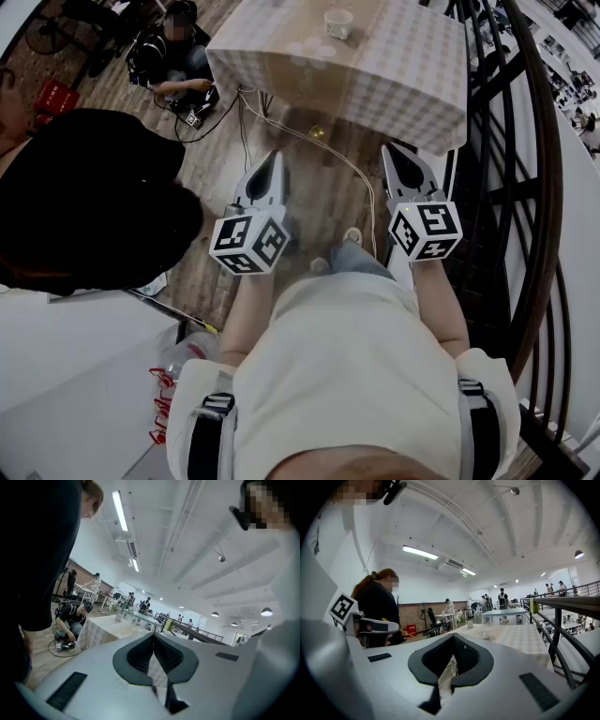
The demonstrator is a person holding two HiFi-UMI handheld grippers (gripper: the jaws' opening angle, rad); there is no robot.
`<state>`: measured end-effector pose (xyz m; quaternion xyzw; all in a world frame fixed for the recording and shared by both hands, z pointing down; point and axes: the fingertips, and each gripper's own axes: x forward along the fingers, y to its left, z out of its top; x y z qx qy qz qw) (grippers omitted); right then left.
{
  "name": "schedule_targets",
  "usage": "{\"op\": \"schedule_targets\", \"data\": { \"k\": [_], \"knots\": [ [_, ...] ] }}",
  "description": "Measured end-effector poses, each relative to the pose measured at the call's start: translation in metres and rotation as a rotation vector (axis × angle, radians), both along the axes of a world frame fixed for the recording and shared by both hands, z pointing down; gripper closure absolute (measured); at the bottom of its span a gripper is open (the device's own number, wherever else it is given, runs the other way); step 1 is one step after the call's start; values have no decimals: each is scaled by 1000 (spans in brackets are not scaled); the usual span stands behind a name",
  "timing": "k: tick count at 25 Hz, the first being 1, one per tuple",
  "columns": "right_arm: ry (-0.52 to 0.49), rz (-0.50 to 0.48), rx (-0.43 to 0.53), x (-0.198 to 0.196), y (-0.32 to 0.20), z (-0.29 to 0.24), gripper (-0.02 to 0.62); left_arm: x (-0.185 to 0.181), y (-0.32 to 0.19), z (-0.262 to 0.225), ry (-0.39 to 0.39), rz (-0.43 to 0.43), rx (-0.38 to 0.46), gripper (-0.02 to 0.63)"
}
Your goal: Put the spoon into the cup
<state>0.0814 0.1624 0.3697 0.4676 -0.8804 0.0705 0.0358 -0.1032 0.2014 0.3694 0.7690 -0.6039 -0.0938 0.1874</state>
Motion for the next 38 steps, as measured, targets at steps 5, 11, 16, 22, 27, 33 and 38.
{"op": "schedule_targets", "data": {
  "k": [5, 11, 16, 22, 27, 33, 38],
  "knots": [
    [0, 8, -6, 9, 12, -3, 597, 5, 11, 0, 19, -9, -2, 603],
    [4, 7, -7, 6, 18, -1, 597, 1, 15, 0, 29, -7, 0, 603],
    [-3, -13, -10, 1, 16, -2, 595, 1, 13, -1, 33, -2, 4, 603],
    [-19, -20, -29, -6, 15, 4, 595, -1, 11, -1, 28, 12, 8, 602],
    [-12, -31, -34, -14, 6, 5, 595, -6, 3, 3, 26, 13, -2, 603],
    [-17, -44, -25, -26, -26, 6, 595, -21, -24, 7, 27, -3, -5, 603],
    [-17, -50, -11, -36, -72, 3, 595, -31, -67, 7, 14, -9, -5, 603]
  ]
}}
